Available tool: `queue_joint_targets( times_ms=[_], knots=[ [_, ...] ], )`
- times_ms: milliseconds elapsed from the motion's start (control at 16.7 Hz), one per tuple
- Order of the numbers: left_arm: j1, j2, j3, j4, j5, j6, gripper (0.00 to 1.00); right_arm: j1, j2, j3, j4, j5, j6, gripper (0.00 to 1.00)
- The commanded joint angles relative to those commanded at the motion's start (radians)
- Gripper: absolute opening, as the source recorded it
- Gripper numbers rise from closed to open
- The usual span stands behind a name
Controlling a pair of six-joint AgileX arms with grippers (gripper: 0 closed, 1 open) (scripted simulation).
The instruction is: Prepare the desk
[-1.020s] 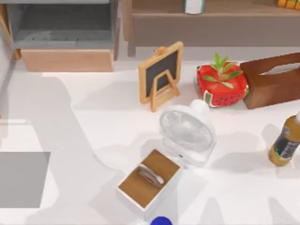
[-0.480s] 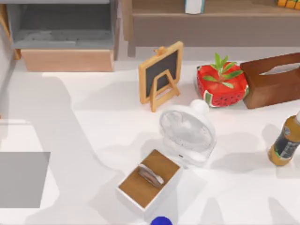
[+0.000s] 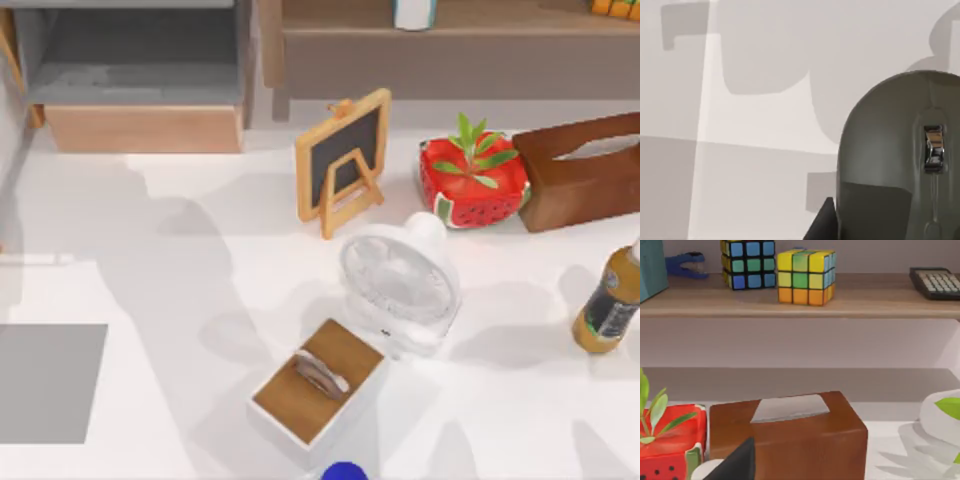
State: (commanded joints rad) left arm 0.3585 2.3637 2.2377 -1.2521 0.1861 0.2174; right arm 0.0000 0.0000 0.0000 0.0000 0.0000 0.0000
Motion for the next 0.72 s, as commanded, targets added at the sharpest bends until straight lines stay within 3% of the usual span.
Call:
queue_joint_targets(
  times_ms=[300, 720],
  knots=[
    [-0.011, -0.297, -0.185, 0.027, 0.098, -0.059, 0.0, 0.0, 0.0, 0.0, 0.0, 0.0, 0.0, 1.0],
    [-0.04, -0.559, -0.442, 0.1, 0.097, -0.119, 0.0, 0.0, 0.0, 0.0, 0.0, 0.0, 0.0, 1.0]
  ],
)
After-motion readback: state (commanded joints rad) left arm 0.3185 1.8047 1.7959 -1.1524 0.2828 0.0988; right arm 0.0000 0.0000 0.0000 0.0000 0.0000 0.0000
